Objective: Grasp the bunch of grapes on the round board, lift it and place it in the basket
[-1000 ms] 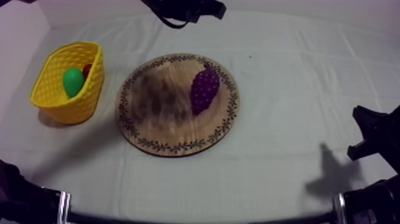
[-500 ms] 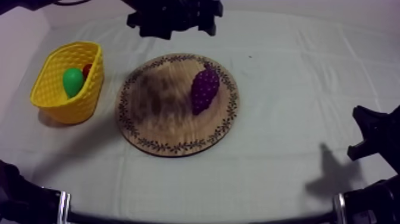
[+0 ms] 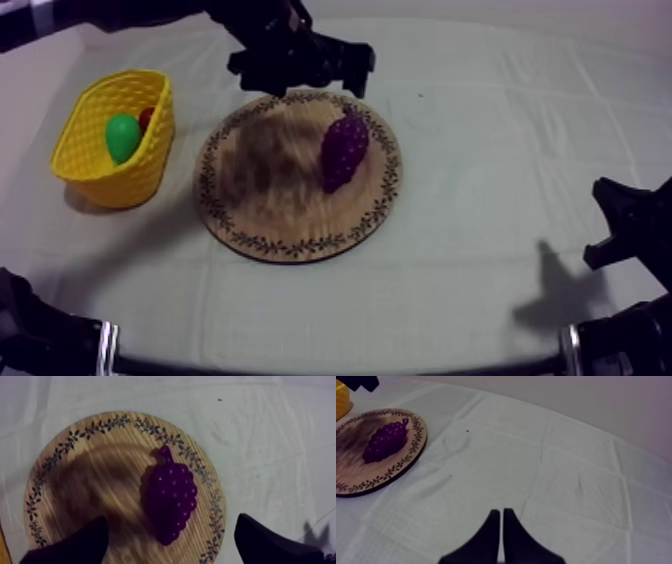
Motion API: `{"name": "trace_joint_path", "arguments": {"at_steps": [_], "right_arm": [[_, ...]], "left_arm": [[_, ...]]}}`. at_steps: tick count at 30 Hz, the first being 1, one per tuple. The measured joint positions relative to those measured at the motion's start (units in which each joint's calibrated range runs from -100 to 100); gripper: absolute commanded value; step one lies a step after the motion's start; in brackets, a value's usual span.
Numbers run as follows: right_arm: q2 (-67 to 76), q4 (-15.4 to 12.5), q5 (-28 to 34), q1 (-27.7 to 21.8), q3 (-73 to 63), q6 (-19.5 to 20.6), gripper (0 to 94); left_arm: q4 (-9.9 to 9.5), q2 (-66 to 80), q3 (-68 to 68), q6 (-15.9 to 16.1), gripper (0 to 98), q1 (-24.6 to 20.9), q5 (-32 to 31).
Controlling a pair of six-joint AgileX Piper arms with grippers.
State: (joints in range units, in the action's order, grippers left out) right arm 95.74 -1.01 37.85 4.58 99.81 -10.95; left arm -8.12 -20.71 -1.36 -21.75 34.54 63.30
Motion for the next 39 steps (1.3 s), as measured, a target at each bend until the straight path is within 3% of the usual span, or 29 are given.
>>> {"name": "trace_joint_path", "arguments": {"at_steps": [22,30,39], "right_arm": [[0.00,0.00,0.00,0.00,0.00,0.00,0.4],[0.00,0.00,0.00,0.00,0.00,0.00,0.4],[0.00,0.00,0.00,0.00,0.00,0.00,0.4]], "left_arm": [[2.02,-16.48,9.71,1.81,92.2,-0.35,2.06],[4.10,-21.51,14.95,3.63,90.2,-0.39,6.75],[5.63,-25.50,19.90,5.51,79.9,-0.90,11.32]]}}
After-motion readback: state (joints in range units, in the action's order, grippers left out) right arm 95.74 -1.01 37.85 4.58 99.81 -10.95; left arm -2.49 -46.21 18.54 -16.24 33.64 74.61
